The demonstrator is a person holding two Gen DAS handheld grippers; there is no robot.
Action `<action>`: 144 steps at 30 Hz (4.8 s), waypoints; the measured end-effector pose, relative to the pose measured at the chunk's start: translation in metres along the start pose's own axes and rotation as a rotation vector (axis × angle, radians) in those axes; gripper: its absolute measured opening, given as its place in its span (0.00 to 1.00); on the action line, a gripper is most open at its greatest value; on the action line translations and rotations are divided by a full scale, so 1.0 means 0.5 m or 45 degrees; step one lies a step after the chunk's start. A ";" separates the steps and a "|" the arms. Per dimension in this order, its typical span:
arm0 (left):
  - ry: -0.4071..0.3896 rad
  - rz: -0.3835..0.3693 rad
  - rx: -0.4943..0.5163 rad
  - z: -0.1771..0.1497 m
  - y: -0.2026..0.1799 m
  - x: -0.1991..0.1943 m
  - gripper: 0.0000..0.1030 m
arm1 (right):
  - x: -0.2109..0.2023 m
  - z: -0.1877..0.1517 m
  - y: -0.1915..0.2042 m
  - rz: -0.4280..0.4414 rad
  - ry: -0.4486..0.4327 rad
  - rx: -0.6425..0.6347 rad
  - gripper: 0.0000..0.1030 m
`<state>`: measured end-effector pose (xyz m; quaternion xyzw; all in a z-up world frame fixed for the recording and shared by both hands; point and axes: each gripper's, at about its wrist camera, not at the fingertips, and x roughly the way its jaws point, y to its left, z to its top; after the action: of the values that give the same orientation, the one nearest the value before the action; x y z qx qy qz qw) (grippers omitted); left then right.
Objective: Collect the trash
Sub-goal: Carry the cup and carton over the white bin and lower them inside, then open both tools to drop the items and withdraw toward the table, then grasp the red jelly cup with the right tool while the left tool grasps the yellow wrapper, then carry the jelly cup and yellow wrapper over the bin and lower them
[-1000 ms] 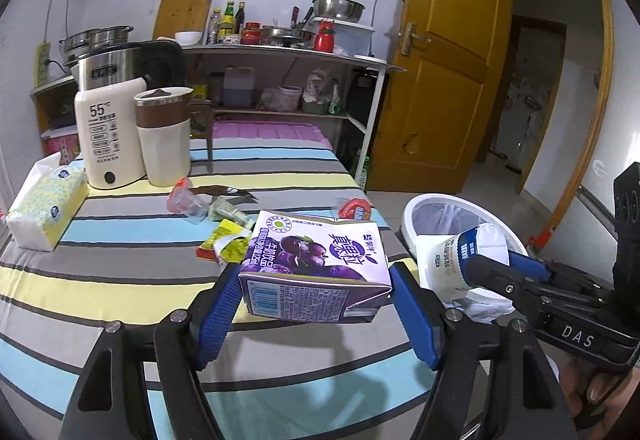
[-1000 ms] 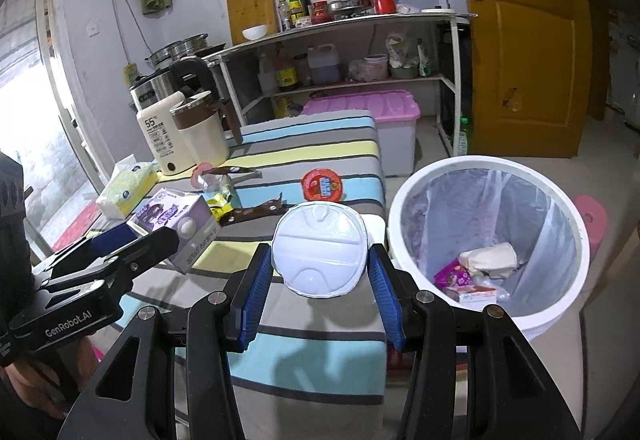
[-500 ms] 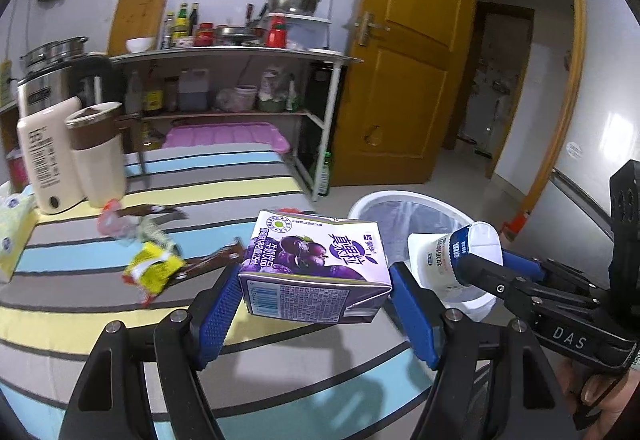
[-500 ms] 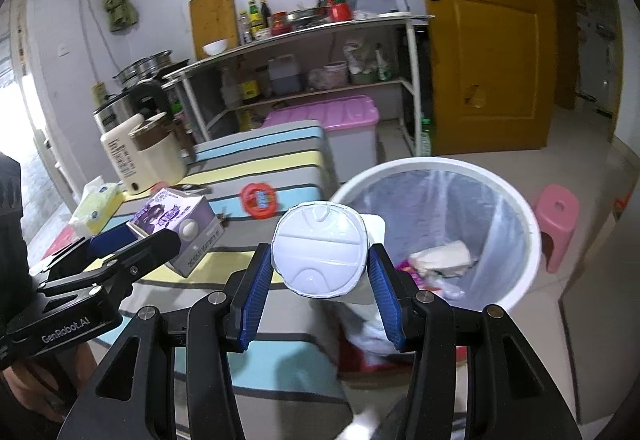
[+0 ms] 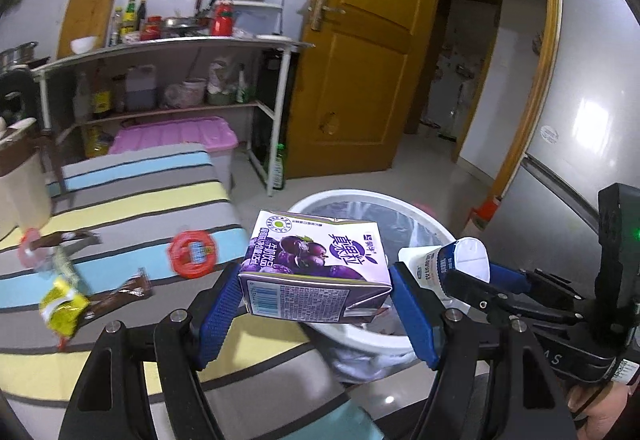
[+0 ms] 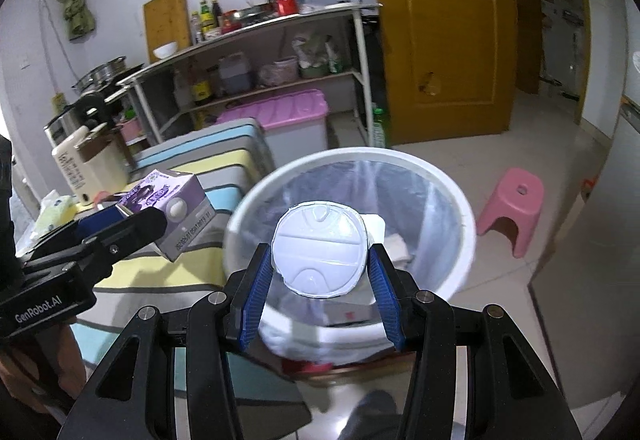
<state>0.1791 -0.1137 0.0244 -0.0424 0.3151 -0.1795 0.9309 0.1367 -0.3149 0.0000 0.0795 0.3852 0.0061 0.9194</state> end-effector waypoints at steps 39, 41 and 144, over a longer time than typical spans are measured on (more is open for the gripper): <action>-0.002 0.023 -0.007 -0.008 0.013 0.008 0.72 | 0.004 -0.005 0.009 0.047 0.020 -0.022 0.50; -0.012 0.038 -0.017 -0.015 0.022 -0.007 0.72 | -0.001 -0.008 0.023 0.067 0.014 -0.040 0.52; 0.048 0.385 -0.266 -0.100 0.348 -0.148 0.13 | 0.149 0.043 0.274 0.356 0.141 -0.182 0.45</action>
<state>0.1482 0.0770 -0.0065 -0.0877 0.3522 -0.0045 0.9318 0.2112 -0.1774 -0.0173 0.0662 0.4190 0.1656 0.8903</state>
